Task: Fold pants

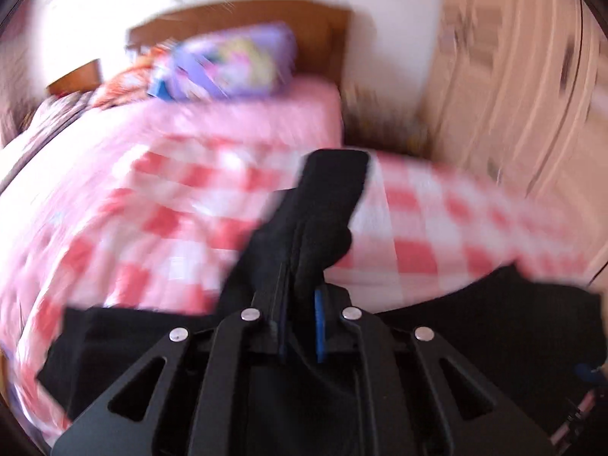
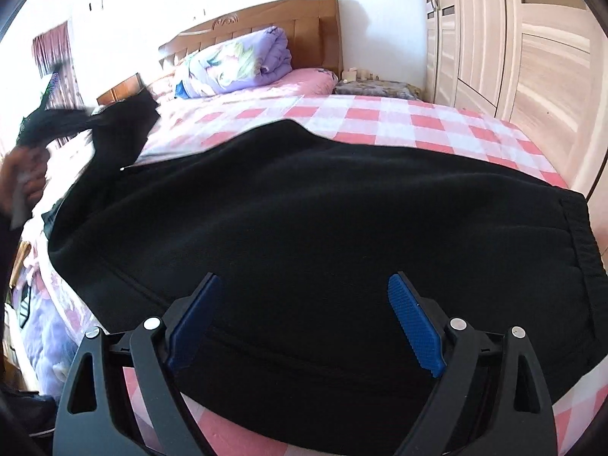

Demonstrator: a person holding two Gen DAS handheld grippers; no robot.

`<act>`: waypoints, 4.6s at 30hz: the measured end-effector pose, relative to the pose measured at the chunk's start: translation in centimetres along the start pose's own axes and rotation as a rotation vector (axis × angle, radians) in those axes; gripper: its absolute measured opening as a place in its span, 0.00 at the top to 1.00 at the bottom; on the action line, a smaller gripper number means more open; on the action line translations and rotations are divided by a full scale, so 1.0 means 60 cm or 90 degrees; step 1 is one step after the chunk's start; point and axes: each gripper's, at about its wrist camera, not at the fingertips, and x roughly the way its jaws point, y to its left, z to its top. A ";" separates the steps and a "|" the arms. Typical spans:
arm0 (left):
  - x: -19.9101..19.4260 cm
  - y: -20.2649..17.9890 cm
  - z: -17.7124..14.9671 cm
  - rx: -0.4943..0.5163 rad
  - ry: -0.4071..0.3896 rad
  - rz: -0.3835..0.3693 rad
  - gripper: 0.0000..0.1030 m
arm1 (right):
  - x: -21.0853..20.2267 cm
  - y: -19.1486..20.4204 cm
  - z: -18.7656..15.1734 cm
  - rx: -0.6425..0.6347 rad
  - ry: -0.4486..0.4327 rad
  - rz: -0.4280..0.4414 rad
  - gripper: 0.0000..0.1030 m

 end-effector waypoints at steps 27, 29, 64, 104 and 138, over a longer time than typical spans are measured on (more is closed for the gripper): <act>-0.030 0.300 -0.232 -0.273 0.021 -0.056 0.80 | 0.328 0.356 0.212 -0.507 0.190 0.349 0.54; -0.030 0.302 -0.234 -0.281 0.010 -0.063 0.90 | 0.325 0.355 0.210 -0.501 0.190 0.369 0.67; -0.042 0.412 -0.222 -0.435 -0.068 -0.104 0.36 | 0.198 0.237 0.220 -0.194 -0.020 0.337 0.10; -0.019 0.208 -0.214 -0.081 0.001 0.147 0.22 | 0.194 0.334 0.088 -0.433 0.129 0.127 0.09; -0.061 0.069 -0.224 0.006 -0.021 0.156 0.04 | -0.055 -0.128 -0.061 -0.083 0.160 -0.055 0.06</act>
